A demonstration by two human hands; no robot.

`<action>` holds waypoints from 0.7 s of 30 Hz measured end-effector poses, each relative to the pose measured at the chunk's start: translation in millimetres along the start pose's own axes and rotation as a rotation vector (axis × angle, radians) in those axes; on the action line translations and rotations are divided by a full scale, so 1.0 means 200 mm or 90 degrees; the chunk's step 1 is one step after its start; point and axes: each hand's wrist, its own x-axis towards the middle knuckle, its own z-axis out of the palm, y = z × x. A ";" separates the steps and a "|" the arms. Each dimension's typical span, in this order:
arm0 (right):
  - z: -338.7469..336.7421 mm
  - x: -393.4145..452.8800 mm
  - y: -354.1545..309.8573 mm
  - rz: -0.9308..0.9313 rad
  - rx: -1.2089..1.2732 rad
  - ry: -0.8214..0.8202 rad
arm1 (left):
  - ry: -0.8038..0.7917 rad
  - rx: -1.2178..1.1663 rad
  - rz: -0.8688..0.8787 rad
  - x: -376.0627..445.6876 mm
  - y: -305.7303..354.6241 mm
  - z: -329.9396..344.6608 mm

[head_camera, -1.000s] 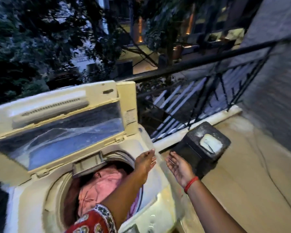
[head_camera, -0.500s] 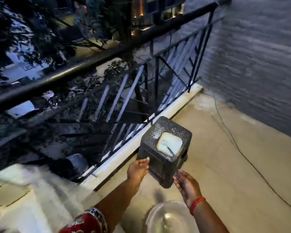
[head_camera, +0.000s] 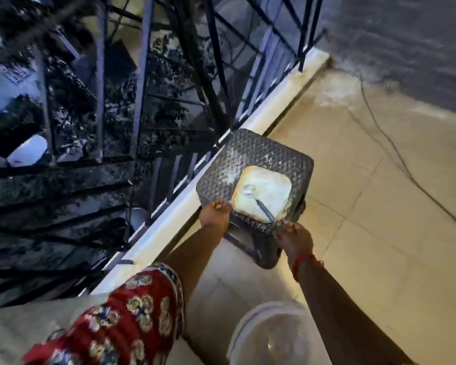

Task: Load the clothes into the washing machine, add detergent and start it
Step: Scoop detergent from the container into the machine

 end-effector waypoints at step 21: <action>0.05 -0.88 -0.12 -0.081 0.106 0.097 | -0.088 -0.294 -0.155 -0.52 -0.19 -0.41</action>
